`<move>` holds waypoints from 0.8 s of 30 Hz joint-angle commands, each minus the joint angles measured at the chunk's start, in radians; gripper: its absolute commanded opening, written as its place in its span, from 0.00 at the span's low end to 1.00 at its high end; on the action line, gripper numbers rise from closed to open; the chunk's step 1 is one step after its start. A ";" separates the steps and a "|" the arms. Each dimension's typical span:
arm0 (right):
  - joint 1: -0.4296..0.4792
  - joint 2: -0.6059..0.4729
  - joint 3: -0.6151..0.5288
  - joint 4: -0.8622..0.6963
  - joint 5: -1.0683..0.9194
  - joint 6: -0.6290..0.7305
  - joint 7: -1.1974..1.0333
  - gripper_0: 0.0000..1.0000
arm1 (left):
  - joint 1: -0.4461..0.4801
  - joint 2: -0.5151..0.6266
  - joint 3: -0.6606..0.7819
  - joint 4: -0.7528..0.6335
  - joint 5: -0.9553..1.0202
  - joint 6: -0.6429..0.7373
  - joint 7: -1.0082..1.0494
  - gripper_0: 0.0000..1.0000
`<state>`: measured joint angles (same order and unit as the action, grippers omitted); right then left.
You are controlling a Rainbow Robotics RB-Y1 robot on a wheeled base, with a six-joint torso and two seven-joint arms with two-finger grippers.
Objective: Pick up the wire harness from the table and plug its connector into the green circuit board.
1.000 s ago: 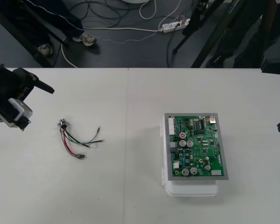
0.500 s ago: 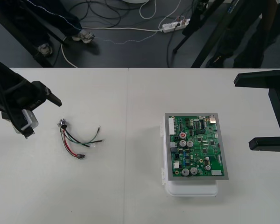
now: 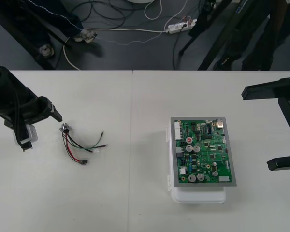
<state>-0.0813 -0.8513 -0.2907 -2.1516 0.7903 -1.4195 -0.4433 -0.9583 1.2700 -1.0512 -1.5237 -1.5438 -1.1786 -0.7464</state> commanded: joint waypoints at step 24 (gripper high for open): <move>-0.029 0.057 -0.001 0.024 -0.022 0.050 -0.117 1.00 | -0.019 -0.164 -0.049 0.303 0.042 0.264 -0.021 0.99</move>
<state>-0.0882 -0.8118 -0.2898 -2.1245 0.7751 -1.3811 -0.5035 -0.9869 1.1329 -1.1034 -1.2482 -1.5198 -1.0127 -0.7464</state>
